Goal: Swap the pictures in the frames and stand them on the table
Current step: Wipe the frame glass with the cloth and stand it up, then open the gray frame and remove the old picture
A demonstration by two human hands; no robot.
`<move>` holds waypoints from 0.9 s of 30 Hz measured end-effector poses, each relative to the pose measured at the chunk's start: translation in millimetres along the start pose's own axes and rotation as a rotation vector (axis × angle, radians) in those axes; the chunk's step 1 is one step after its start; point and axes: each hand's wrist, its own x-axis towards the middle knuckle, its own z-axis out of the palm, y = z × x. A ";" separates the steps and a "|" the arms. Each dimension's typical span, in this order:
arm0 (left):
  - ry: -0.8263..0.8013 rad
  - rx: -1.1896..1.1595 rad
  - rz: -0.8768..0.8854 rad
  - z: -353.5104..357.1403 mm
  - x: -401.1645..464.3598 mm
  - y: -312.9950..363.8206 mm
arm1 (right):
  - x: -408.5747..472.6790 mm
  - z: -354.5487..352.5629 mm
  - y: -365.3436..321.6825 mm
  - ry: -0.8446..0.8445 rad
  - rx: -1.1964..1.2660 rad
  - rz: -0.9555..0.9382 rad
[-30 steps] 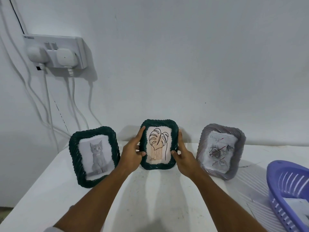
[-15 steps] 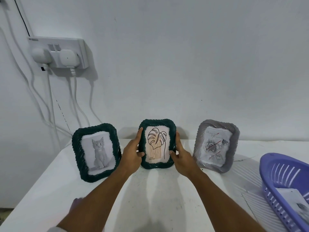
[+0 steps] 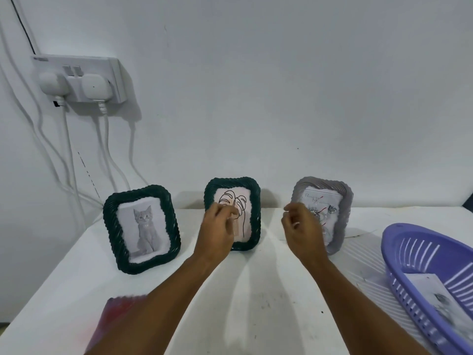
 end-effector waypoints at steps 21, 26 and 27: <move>-0.279 -0.221 -0.077 126.6 60.0 84.4 | 41.9 -80.1 62.5 0.057 0.068 0.209; -0.322 -0.291 -0.144 132.3 61.0 77.8 | 40.7 -77.8 66.1 -0.036 0.112 0.271; -0.339 -0.305 -0.162 131.5 60.1 77.7 | 40.3 -77.2 66.5 -0.043 0.111 0.275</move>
